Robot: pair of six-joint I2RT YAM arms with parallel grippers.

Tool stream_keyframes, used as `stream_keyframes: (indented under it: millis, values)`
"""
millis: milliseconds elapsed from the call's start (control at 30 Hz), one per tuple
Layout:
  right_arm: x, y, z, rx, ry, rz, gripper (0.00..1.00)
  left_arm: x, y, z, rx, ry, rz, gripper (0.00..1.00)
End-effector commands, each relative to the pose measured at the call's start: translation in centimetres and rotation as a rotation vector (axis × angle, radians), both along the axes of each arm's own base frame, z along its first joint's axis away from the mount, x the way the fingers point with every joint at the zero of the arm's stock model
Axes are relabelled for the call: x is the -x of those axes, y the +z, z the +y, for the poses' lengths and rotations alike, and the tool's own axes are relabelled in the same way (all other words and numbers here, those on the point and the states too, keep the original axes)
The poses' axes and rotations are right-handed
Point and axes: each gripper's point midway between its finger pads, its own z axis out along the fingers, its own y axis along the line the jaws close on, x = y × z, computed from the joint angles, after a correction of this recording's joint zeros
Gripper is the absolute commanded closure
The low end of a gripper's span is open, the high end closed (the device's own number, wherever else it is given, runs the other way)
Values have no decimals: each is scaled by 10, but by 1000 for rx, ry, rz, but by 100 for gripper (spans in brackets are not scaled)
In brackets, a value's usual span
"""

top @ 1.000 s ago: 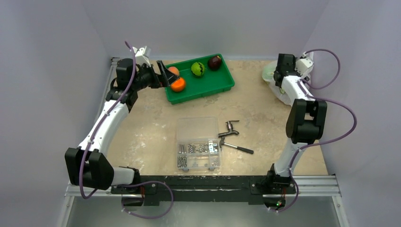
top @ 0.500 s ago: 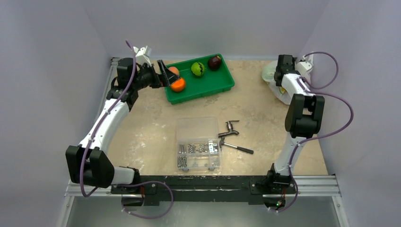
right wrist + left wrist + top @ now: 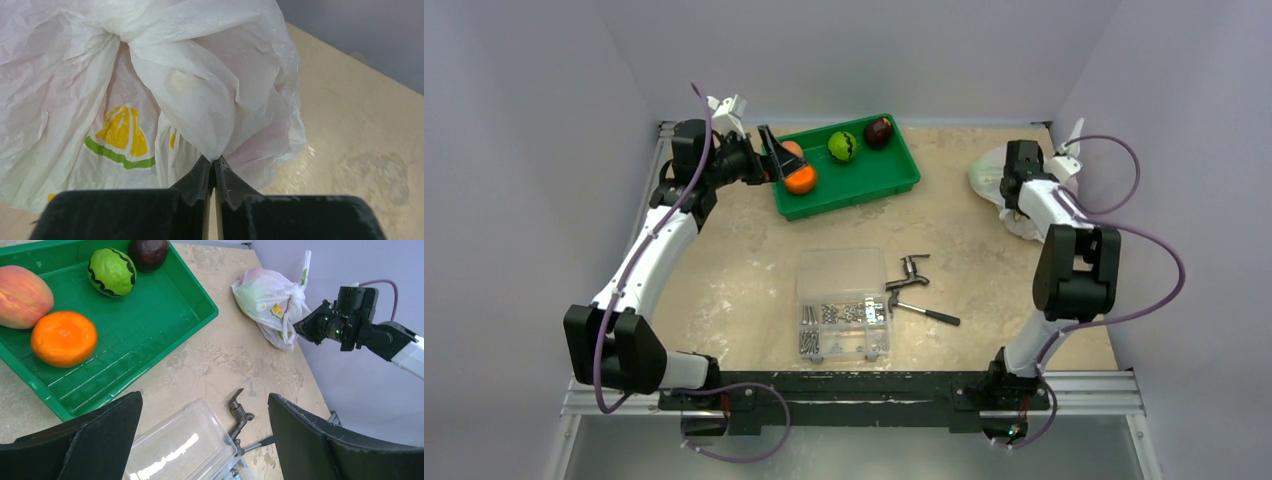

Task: Take the fake fruits out of the plastic bag

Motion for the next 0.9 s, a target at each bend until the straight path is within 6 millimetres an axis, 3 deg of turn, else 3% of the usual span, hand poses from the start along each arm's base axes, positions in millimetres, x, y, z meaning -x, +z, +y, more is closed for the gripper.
stream_keyframes:
  millis: [0, 167, 200, 367, 667, 800, 867]
  values:
    - [42, 9, 21, -58, -14, -28, 100, 0, 23, -8, 39, -37, -40, 4]
    - [90, -7, 59, -140, 127, -43, 100, 1, 17, -16, 29, -59, -29, 4]
    - [97, -9, 74, -149, 184, -40, 100, 2, 15, -20, 25, -69, -25, 4]
    - [117, -18, 127, -195, 490, -31, 100, 11, 15, -36, 0, -128, -32, 4]
    - [105, -5, 213, -263, 952, -84, 100, 16, 9, -47, -32, -172, -48, 4]
    - [102, 0, 223, -287, 990, -45, 100, 19, 7, -55, -25, -200, -39, 4]
    - [104, 10, 224, -292, 996, -63, 92, 22, 7, -59, -32, -212, -42, 4]
